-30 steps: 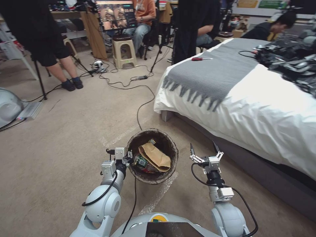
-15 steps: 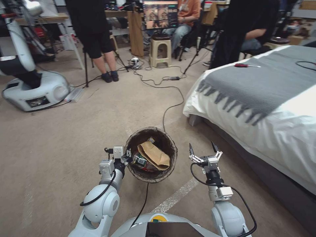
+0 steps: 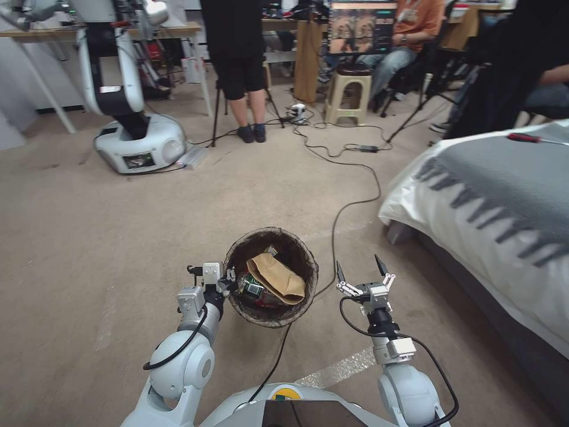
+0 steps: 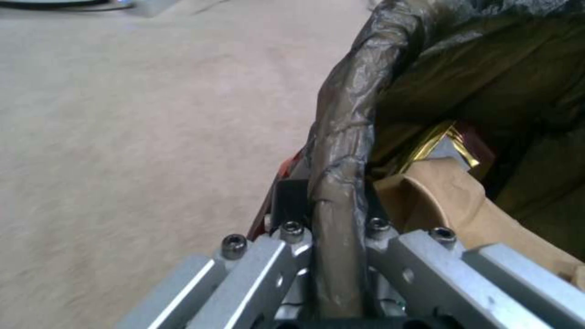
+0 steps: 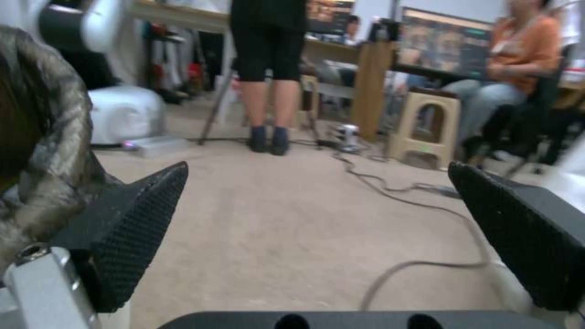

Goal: Pick up the trash bin, then pick up the garbage from the floor and place it into the trash bin.

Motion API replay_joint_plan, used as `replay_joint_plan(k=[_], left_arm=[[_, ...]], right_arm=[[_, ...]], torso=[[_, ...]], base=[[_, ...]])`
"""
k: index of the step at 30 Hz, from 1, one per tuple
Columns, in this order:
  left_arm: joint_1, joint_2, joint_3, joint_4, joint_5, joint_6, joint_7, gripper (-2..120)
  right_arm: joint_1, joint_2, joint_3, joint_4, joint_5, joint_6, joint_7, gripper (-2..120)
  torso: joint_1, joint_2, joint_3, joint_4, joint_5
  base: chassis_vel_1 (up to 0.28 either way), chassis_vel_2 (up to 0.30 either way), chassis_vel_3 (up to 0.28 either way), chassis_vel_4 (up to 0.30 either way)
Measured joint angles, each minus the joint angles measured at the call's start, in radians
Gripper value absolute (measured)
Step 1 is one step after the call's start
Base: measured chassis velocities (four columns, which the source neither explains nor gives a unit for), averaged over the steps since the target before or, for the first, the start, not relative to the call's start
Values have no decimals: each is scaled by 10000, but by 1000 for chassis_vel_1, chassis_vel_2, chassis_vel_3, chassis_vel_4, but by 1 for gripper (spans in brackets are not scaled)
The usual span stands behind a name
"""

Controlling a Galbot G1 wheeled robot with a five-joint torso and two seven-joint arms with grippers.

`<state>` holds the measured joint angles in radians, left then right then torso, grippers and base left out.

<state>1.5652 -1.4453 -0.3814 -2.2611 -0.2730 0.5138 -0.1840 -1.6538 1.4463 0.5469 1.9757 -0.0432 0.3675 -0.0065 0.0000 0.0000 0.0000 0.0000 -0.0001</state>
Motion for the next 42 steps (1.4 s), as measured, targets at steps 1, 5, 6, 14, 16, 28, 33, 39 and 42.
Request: replay_joint_plan(k=[1,5,6,14,16,28,33,39,42], left_arm=[[-6,0,-18,0,-10,0,-1,0],[-50,-1,-37,36,-52,2,-7,0],[-50,-1,-37,36,-52,2,-7,0],[-90,-18,-22,192,-59,-11,-20,0],[-97,-27,-20,261,-81,-120,-17,0],[-103,-26,13,253,-134,-159,-17,0],[-84,-28,24,239,-117,-273,-8,0],[-77,-29,32,267,-33,-515,38,0],[-70,-7,71,270,-17,-536,70,0]], right_arm=[[2,-19,-10,-45,-12,32,-39,100],[14,-11,-17,-113,-13,124,-187,100],[14,-11,-17,-113,-13,124,-187,100],[124,-43,-39,-126,260,166,-452,100],[140,-39,-35,-135,267,166,-507,100],[128,-14,-41,-135,251,177,-598,100],[113,2,-59,-107,223,185,-653,100],[104,-1,-74,-36,194,197,-729,100],[94,-10,-68,-34,193,203,-740,100]], torso=[[0,0,0,0,2],[0,0,0,-1,1],[0,0,0,-1,1],[0,0,0,0,0],[0,0,0,1,1],[0,0,0,-5,1],[0,0,0,1,1],[0,0,0,4,1],[0,0,0,-3,1]], base=[[114,134,131,117],[116,130,139,118],[119,123,145,117],[106,84,88,86],[0,0,0,0],[35,33,45,37],[0,0,0,0],[0,0,0,0],[0,0,0,0]])
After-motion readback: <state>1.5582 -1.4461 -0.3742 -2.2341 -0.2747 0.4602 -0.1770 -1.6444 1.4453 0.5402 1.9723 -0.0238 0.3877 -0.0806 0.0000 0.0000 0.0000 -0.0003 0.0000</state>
